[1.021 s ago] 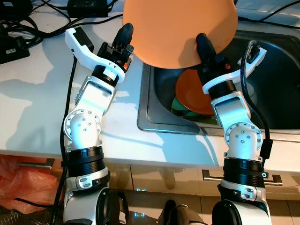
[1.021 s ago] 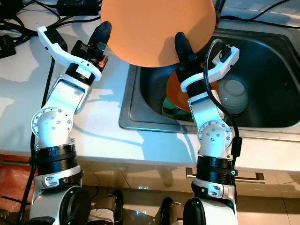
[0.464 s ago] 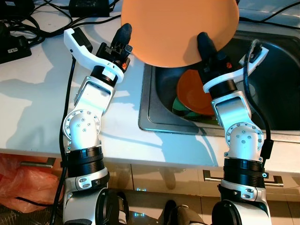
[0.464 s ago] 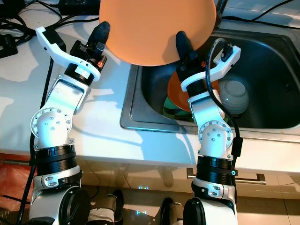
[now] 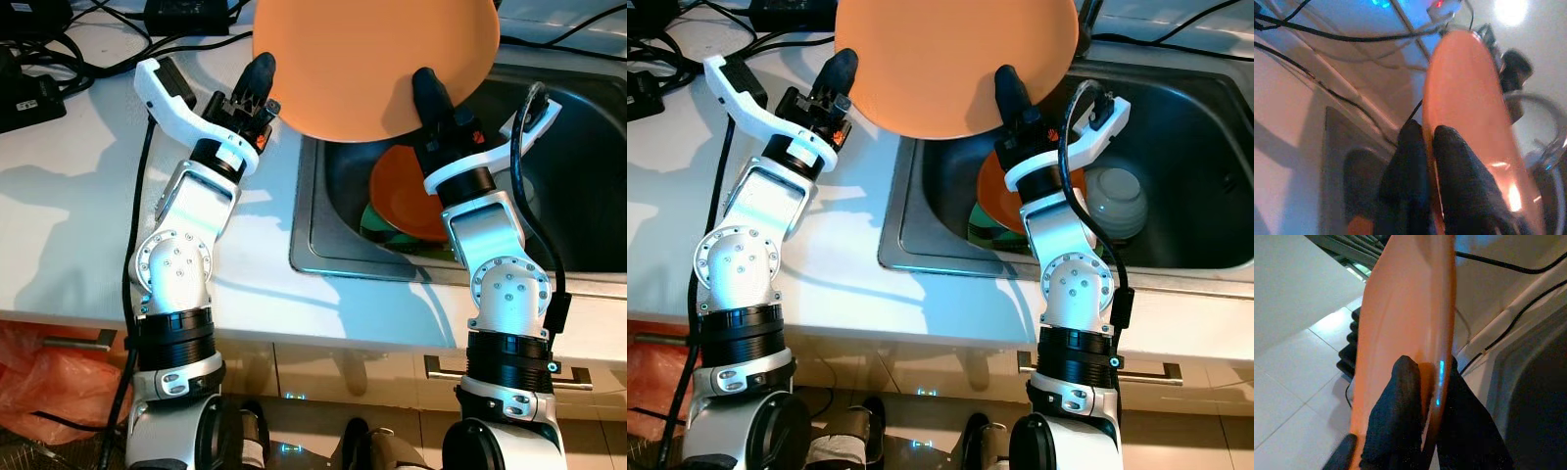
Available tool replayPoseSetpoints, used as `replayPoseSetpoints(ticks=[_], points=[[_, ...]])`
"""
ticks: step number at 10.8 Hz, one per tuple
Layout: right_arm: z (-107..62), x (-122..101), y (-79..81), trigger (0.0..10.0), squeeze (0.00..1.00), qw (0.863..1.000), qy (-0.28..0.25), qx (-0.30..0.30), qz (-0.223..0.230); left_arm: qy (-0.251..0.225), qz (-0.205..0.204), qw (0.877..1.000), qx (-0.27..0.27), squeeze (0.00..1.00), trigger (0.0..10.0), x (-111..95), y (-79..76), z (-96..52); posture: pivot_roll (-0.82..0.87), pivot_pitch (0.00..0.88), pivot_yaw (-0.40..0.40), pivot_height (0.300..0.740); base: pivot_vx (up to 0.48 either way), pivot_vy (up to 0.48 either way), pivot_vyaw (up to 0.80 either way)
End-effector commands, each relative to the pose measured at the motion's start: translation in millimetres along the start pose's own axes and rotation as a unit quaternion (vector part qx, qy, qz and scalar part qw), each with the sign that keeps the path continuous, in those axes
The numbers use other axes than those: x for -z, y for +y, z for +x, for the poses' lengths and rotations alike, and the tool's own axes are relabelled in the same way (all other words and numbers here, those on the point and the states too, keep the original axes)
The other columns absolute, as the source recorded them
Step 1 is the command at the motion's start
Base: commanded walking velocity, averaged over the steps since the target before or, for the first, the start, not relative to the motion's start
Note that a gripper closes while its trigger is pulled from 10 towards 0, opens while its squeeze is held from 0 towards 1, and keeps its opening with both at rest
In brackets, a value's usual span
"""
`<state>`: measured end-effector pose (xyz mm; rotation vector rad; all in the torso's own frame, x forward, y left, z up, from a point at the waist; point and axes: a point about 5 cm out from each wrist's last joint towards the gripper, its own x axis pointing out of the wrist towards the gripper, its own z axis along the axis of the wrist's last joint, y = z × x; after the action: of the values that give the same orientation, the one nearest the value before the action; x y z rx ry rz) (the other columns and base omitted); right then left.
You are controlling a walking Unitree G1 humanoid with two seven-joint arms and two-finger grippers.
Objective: Kitchen organization
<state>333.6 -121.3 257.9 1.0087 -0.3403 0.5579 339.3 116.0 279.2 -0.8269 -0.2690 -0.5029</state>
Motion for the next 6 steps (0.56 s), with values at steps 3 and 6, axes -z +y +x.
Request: replayPoseSetpoints(ticks=[3, 6], points=[[0.8, -5.8, -0.6, 0.0, 0.00, 1.000, -0.017, 0.010, -0.005, 0.016, 0.020, 0.999, 0.028, 1.00, 10.0, 7.6, -10.2, 2.2, 0.13, 0.207, -0.026, 0.740, 0.000, 0.000, 0.00], [1.7, -23.0, -2.1, 0.0, 0.00, 0.997, -0.070, 0.022, 0.024, 0.037, 0.047, 0.998, 0.015, 0.00, 10.0, 13.8, -7.1, 0.2, 0.13, 0.209, -0.027, 0.740, 0.000, 0.000, 0.00]])
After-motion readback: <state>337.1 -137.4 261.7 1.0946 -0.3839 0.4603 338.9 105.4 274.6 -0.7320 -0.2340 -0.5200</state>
